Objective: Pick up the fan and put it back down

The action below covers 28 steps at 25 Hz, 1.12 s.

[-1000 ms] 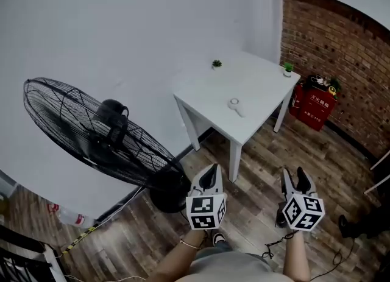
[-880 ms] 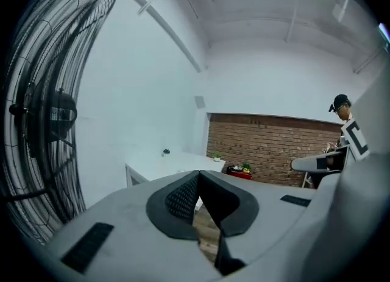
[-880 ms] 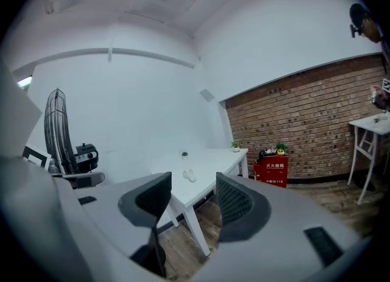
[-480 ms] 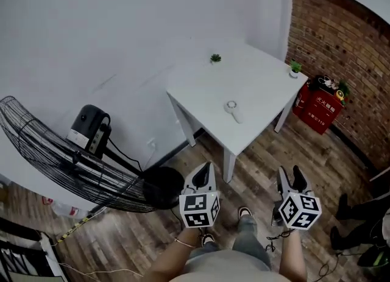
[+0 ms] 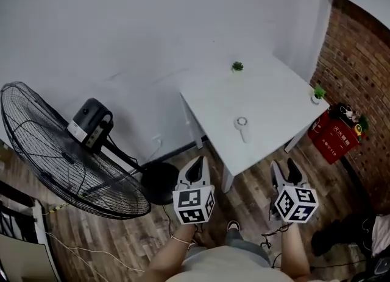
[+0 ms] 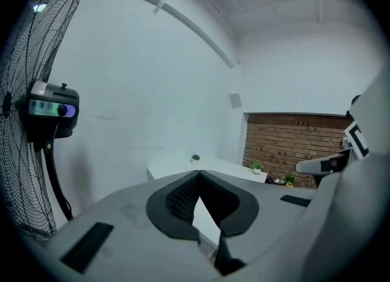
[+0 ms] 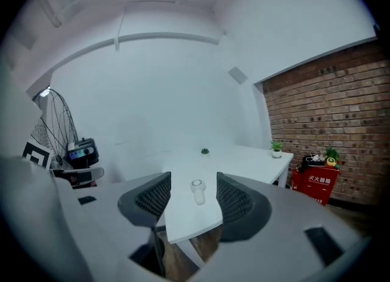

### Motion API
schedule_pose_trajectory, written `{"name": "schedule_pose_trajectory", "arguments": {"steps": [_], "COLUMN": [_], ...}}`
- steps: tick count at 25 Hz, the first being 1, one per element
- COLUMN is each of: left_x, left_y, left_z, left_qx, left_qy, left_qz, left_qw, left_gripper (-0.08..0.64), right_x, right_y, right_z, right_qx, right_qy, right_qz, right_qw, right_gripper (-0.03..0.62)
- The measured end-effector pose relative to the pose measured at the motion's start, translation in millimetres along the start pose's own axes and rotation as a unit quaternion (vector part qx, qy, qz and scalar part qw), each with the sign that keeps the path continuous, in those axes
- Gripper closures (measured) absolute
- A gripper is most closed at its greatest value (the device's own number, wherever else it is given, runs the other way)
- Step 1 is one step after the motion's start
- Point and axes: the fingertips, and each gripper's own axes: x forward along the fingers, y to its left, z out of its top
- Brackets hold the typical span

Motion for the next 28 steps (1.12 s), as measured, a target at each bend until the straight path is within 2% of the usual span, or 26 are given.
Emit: {"name": "schedule_pose_trajectory", "arguments": {"steps": [3, 7, 21, 28], "left_x": [2.0, 3.4, 20.0, 36.0], "left_y": [6.6, 21.0, 54.4, 59.9], "left_z": [-7.6, -14.9, -25.0, -53.9], "left_qx": [-0.005, -0.011, 0.000, -0.014], "left_qy": [0.004, 0.011, 0.036, 0.061], "left_qz": [0.020, 0.041, 0.071, 0.084], "left_qw": [0.9998, 0.9990, 0.9968, 0.9946], "left_gripper": [0.549, 0.549, 0.549, 0.549], "right_x": [16.4, 30.7, 94.5, 131.6], "right_y": [-3.2, 0.1, 6.3, -3.8], "right_z": [-4.3, -10.2, -26.9, -37.6], "right_qx": [-0.016, -0.010, -0.018, -0.033], "right_qy": [0.019, 0.028, 0.067, 0.090], "right_qz": [0.015, 0.025, 0.040, 0.044], "right_qw": [1.000, 0.999, 0.997, 0.994], "right_gripper": [0.357, 0.357, 0.356, 0.356]}}
